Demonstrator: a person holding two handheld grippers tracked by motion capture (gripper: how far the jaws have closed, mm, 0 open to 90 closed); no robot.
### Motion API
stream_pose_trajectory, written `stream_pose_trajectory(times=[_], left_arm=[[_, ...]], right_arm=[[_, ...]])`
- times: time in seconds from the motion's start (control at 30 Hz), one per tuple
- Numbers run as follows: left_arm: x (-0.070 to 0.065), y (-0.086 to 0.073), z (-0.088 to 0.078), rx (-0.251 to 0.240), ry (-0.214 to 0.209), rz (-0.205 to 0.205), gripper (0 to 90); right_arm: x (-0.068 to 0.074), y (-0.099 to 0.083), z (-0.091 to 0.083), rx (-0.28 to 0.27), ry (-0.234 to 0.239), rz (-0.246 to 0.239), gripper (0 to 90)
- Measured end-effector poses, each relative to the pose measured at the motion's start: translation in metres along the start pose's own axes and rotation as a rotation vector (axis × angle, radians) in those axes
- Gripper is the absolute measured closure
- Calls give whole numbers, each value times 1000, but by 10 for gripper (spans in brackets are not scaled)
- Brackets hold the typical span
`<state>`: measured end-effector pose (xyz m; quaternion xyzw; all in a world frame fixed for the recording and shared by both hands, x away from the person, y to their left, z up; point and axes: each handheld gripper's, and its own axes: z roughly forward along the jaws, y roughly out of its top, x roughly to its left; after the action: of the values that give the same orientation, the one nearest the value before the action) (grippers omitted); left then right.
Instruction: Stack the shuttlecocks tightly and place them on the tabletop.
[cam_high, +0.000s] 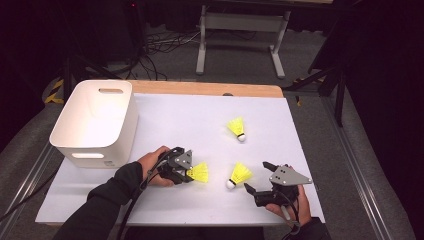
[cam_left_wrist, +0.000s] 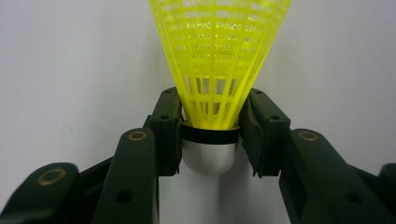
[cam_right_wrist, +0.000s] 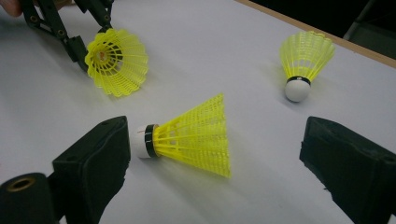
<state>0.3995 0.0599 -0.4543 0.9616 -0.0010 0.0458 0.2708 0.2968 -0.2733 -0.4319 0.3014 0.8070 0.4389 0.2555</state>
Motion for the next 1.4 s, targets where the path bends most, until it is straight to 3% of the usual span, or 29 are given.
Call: stream_pose_trajectory(times=[0.33, 0.4, 0.5, 0.53, 0.7, 0.77, 0.87, 1.0, 1.07, 1.2, 1.27, 1.37, 1.4], left_arm=[[29, -6, -3, 39, 101, -22, 613], [35, -6, -4, 30, 85, -29, 613], [43, -4, -6, 25, 97, -37, 612], [49, -4, -8, 21, 65, -55, 612], [58, -12, -13, 39, 68, -74, 610], [61, -17, -11, 54, 50, -95, 608], [64, -21, -10, 53, 44, -112, 561], [65, -19, -7, 43, 78, -125, 428], [65, -18, -7, 37, 74, -131, 338], [64, -11, -7, -18, 65, -143, 290], [62, -8, -7, -47, 47, -138, 316], [59, -2, -6, -49, 48, -113, 373], [57, 2, -5, -29, 55, -98, 373]], right_arm=[[-1, -1, 2, 5, 6, 9, 89], [-1, -1, 2, 7, 6, 8, 89], [-1, -1, 3, 8, 11, 8, 89], [-1, -2, 2, 8, 12, 7, 89], [-1, -2, 2, 7, 17, 4, 89], [-1, -2, 1, 8, 19, 7, 89], [-1, -2, 1, 6, 20, 10, 89], [-1, -1, 2, 8, 24, 5, 89], [-1, -1, 2, 9, 23, 8, 89], [-1, -1, 2, 10, 26, 8, 89], [-1, -2, 2, 9, 29, 10, 89], [-1, -2, 2, 10, 33, 8, 89], [-1, -2, 2, 11, 33, 7, 89]])
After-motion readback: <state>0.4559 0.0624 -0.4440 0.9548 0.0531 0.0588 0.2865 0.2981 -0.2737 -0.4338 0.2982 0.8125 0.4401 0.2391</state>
